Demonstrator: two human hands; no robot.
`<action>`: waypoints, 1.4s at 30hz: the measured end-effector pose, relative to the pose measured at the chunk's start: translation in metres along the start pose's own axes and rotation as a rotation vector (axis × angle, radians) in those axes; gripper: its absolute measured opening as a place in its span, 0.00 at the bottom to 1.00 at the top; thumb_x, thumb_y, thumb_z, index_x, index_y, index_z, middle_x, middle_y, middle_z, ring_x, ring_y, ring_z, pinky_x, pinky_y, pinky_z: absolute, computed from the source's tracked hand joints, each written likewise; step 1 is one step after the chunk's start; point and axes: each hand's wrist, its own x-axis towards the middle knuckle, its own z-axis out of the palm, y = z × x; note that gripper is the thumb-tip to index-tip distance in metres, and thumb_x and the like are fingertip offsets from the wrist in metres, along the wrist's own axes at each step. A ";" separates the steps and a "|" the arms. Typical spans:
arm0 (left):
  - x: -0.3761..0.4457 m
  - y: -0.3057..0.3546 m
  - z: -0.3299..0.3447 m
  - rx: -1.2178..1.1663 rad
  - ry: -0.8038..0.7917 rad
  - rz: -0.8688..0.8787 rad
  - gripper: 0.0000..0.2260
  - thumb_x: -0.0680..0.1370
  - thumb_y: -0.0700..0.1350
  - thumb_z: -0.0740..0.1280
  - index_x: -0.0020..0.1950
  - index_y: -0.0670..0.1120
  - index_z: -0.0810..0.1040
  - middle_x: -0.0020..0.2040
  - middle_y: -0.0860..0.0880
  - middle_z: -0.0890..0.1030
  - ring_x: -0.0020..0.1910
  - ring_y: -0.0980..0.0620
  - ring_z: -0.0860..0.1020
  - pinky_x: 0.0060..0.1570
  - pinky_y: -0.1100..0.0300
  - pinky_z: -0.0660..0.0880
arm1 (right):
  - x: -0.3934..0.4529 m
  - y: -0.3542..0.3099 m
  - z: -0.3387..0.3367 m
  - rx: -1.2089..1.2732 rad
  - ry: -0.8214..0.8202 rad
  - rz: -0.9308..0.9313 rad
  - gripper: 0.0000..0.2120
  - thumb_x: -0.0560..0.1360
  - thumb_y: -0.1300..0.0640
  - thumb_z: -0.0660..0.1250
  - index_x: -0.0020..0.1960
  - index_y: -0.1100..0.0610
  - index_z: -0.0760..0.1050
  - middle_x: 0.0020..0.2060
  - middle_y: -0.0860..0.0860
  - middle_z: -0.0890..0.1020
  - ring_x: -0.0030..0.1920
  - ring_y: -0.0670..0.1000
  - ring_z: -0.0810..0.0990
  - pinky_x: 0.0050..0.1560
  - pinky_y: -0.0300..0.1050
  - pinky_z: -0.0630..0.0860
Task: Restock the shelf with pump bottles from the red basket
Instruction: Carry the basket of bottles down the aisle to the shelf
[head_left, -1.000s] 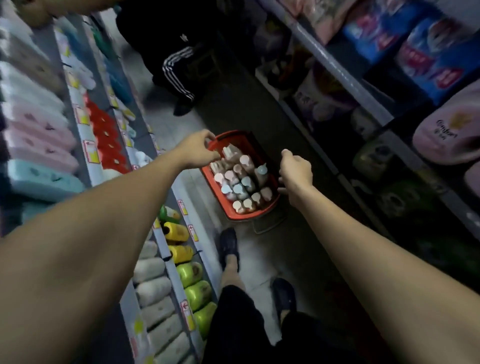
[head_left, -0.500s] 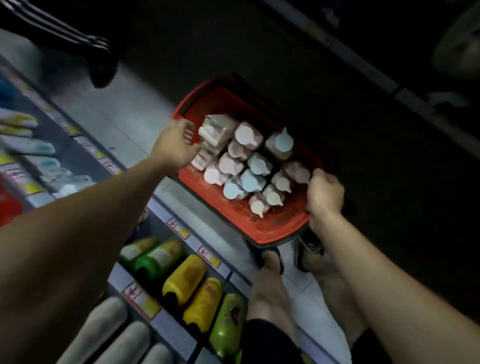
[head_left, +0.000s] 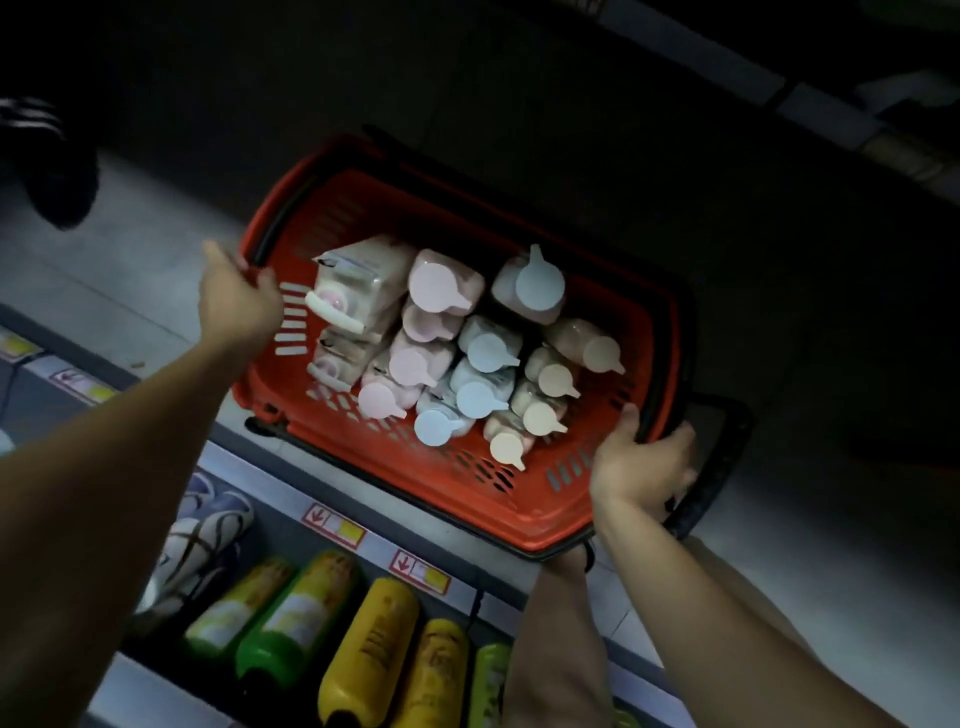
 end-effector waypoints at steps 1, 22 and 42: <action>0.001 -0.005 0.003 -0.038 0.012 -0.005 0.16 0.81 0.42 0.64 0.66 0.45 0.64 0.56 0.44 0.77 0.53 0.45 0.79 0.53 0.50 0.77 | 0.003 0.000 0.000 0.061 -0.018 0.021 0.28 0.81 0.47 0.65 0.74 0.61 0.66 0.69 0.61 0.75 0.68 0.63 0.75 0.67 0.62 0.74; -0.108 0.062 -0.046 -0.009 -0.405 -0.280 0.15 0.78 0.42 0.72 0.63 0.39 0.77 0.50 0.41 0.83 0.42 0.43 0.83 0.46 0.47 0.81 | 0.079 -0.034 -0.180 0.173 -0.160 0.121 0.24 0.72 0.53 0.73 0.66 0.59 0.76 0.57 0.60 0.83 0.52 0.60 0.84 0.56 0.58 0.83; -0.380 0.404 -0.059 0.300 -0.753 0.293 0.25 0.78 0.39 0.71 0.73 0.35 0.69 0.64 0.34 0.79 0.58 0.38 0.81 0.51 0.51 0.76 | 0.023 0.050 -0.515 0.512 0.351 0.492 0.16 0.71 0.54 0.75 0.57 0.59 0.80 0.51 0.61 0.86 0.49 0.62 0.84 0.56 0.55 0.81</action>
